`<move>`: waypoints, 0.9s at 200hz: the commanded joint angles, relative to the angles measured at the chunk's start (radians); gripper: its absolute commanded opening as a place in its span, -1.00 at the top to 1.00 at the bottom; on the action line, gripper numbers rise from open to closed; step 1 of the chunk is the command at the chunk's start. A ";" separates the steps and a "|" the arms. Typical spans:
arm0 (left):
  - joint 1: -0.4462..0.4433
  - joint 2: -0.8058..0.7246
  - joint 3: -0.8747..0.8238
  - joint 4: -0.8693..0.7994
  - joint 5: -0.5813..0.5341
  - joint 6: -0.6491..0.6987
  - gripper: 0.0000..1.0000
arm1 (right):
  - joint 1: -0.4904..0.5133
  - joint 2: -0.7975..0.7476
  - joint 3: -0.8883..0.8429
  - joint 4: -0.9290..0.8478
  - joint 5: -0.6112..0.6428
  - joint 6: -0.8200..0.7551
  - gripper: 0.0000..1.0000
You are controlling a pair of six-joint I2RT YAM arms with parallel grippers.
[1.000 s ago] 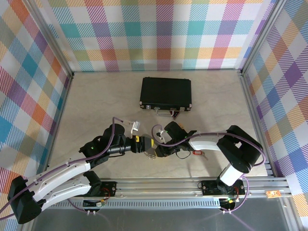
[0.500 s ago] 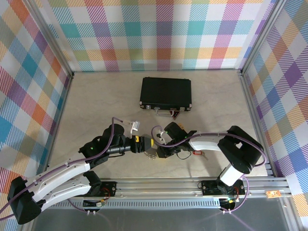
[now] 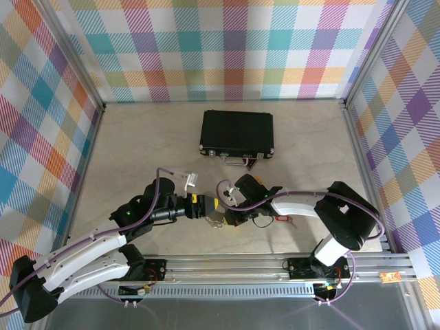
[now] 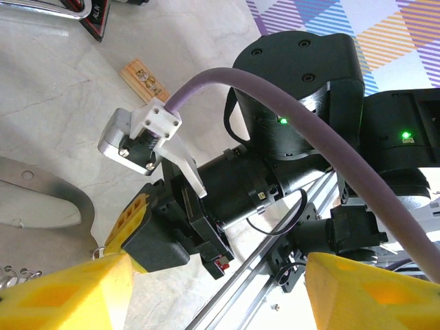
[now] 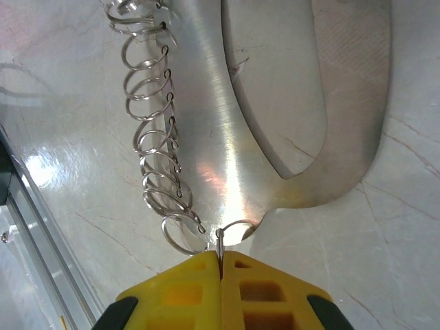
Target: Put the keys on the keyring
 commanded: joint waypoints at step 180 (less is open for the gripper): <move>-0.006 -0.163 0.058 0.083 0.180 0.155 -0.35 | 0.055 -0.761 -0.196 0.173 -0.036 -0.192 1.00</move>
